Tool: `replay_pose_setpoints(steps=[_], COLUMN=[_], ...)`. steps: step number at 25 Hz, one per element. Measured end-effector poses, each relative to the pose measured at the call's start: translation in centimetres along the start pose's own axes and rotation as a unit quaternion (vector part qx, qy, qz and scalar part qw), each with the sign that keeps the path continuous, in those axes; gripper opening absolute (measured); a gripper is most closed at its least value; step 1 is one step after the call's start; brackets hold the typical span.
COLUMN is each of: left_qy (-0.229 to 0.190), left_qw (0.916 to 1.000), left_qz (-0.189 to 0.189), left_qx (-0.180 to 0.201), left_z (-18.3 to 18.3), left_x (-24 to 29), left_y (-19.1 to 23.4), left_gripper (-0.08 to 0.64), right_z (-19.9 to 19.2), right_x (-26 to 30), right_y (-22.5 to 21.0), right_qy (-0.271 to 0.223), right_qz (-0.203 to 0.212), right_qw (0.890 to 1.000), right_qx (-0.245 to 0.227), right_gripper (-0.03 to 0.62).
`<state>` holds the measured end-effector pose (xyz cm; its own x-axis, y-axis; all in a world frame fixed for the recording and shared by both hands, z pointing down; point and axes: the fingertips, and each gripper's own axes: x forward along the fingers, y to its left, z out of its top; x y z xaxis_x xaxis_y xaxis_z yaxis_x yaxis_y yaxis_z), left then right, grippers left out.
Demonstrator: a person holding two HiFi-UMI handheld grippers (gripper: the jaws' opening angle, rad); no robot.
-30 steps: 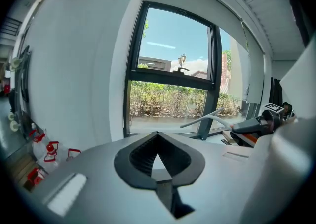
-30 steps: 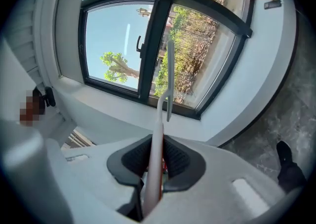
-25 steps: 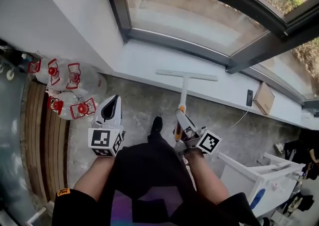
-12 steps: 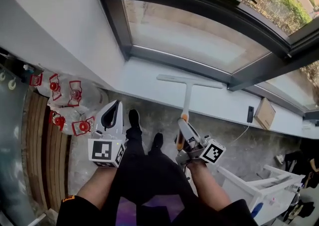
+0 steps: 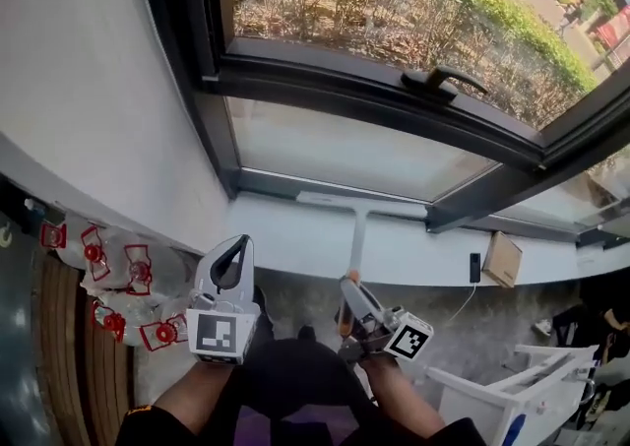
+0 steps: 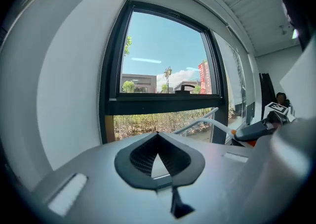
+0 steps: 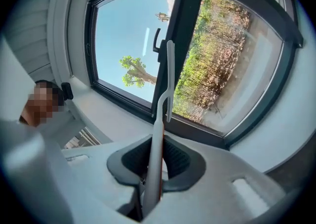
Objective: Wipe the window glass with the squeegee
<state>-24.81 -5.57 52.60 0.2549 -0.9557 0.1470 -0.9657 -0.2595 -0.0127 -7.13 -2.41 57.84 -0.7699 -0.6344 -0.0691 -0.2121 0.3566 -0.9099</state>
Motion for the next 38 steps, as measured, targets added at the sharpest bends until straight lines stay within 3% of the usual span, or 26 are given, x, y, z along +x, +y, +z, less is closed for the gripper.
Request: replay_pose_setpoints(steps=[6, 10, 16, 19, 26, 31, 35, 38], left_qy=[-0.046, -0.108, -0.207, -0.24, -0.299, -0.334, -0.354, -0.357], left_qw=[0.9983, 0.992, 0.9757, 0.9675, 0.9481, 0.9309, 0.9216, 0.9192], left_qz=[-0.028, -0.043, -0.059, -0.054, -0.029, 0.002, 0.039, 0.057], left_qx=[0.022, 0.048, 0.042, 0.058, 0.104, 0.149, 0.155, 0.155], left_z=[6.8, 14.1, 26.2, 31.1, 40.2, 45.8, 49.1, 50.4], left_x=[3.4, 6.8, 8.7, 9.2, 11.4, 12.6, 10.8, 10.5], left_y=[1.2, 3.0, 4.8, 5.2, 5.2, 5.0, 7.1, 8.6], left_gripper=[0.012, 0.011, 0.011, 0.011, 0.011, 0.011, 0.011, 0.011], right_z=[5.3, 11.7, 18.9, 21.7, 26.8, 31.8, 32.6, 33.4], right_x=[4.5, 8.9, 16.0, 19.0, 23.7, 26.4, 27.9, 29.4], right_y=[5.7, 10.7, 22.3, 27.7, 39.5, 43.9, 48.2, 50.3], right_qy=[-0.028, -0.065, -0.096, -0.1, -0.088, -0.087, -0.08, -0.076], right_qz=[0.064, 0.132, 0.236, 0.278, 0.372, 0.386, 0.416, 0.421], right_qw=[0.996, 0.982, 0.944, 0.923, 0.862, 0.845, 0.825, 0.822], right_qx=[-0.056, -0.119, -0.209, -0.246, -0.332, -0.359, -0.375, -0.376], right_gripper=[0.044, 0.044, 0.044, 0.044, 0.044, 0.044, 0.044, 0.044])
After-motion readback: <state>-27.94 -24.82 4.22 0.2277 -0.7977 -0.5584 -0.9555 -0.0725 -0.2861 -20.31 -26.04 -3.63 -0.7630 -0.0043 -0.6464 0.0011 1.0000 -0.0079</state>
